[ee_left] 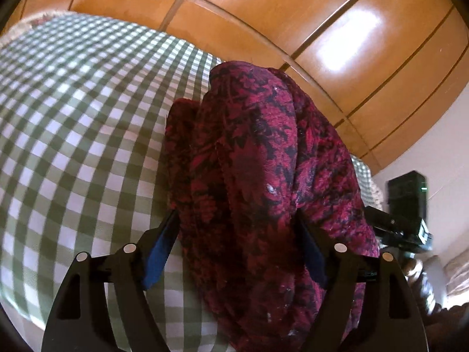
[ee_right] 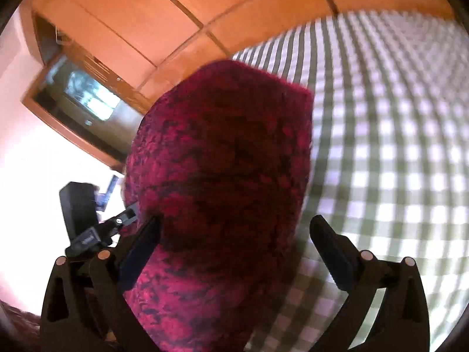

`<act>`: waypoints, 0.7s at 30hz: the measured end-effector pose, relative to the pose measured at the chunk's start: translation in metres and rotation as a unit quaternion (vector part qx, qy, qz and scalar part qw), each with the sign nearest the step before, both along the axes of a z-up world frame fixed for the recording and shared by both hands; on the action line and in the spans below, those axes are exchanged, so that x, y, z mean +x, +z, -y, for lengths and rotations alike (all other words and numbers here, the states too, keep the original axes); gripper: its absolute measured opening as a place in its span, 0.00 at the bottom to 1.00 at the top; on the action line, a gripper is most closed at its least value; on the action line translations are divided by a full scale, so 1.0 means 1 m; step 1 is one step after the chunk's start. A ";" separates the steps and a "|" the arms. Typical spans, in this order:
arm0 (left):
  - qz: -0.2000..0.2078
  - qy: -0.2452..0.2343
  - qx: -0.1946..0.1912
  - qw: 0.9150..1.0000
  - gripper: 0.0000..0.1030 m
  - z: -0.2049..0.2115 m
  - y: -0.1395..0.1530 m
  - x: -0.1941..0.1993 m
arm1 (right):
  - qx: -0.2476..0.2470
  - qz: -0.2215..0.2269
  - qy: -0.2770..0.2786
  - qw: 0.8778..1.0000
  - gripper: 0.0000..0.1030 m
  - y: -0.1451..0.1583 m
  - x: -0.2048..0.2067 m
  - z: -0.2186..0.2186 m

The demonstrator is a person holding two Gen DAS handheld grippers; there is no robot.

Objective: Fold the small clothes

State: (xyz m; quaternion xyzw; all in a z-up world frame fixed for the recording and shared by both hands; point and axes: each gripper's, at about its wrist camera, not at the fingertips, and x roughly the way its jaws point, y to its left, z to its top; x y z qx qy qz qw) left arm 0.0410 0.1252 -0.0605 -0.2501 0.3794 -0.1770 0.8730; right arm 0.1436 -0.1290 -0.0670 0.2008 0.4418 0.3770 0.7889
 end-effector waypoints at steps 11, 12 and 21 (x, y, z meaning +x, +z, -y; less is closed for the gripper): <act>0.000 -0.055 -0.116 0.992 0.75 0.006 -0.020 0.003 | 0.067 -0.029 0.032 0.997 0.85 -0.010 0.017 0.004; -0.001 -0.057 -0.124 0.991 0.75 0.009 -0.018 0.004 | 0.071 -0.021 0.028 0.997 0.83 -0.006 0.013 0.011; 0.006 -0.174 -0.104 0.979 0.71 0.116 0.014 0.056 | 0.073 0.053 -0.068 0.994 0.81 0.034 -0.010 0.121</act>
